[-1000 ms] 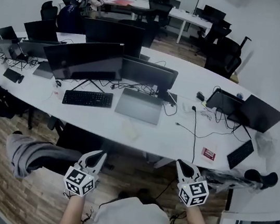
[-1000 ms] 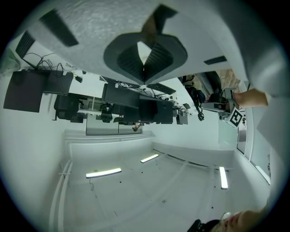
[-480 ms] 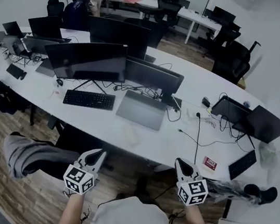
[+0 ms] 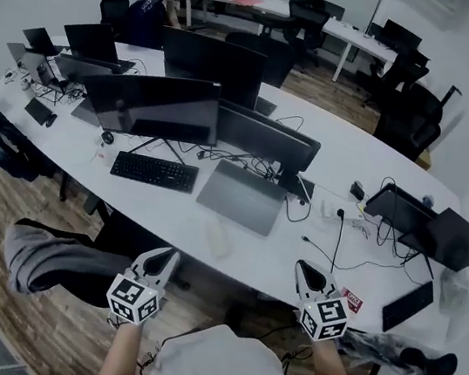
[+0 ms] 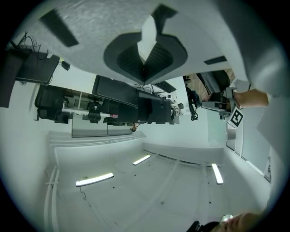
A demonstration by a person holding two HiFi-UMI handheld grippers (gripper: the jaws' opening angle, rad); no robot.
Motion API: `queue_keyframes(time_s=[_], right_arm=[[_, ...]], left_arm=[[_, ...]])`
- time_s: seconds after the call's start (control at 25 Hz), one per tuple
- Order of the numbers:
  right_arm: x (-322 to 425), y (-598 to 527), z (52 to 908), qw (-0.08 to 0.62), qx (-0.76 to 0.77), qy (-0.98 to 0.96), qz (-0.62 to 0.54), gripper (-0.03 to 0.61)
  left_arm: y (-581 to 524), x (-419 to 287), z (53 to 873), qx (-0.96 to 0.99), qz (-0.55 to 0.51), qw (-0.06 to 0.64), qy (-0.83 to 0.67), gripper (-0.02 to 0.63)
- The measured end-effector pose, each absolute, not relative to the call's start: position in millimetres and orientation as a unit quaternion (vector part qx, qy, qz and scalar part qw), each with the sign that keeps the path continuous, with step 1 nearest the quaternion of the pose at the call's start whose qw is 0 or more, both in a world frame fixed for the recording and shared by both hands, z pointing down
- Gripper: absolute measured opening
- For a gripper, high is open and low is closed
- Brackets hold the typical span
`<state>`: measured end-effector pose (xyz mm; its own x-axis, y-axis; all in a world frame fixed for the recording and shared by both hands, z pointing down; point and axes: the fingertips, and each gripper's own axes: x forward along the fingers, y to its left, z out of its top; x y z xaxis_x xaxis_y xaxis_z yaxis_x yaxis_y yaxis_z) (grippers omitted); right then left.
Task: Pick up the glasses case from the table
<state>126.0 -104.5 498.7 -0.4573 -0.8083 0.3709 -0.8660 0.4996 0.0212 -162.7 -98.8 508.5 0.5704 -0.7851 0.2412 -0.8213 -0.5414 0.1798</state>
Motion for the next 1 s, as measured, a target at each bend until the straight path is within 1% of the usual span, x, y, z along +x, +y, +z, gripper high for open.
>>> queue_keyframes(time_s=[0.72,1.0], right_arm=[[182,-197,520,0.166,0.439,-0.878,0.097,0.002],[191,-217,527,0.154,0.452,-0.872,0.111,0.002]], left_arm=[[-161,-102,516,0.842,0.069,0.145,-0.515,0.011],[-178,-98,511,0.842,0.072,0.145,-0.515,0.011]])
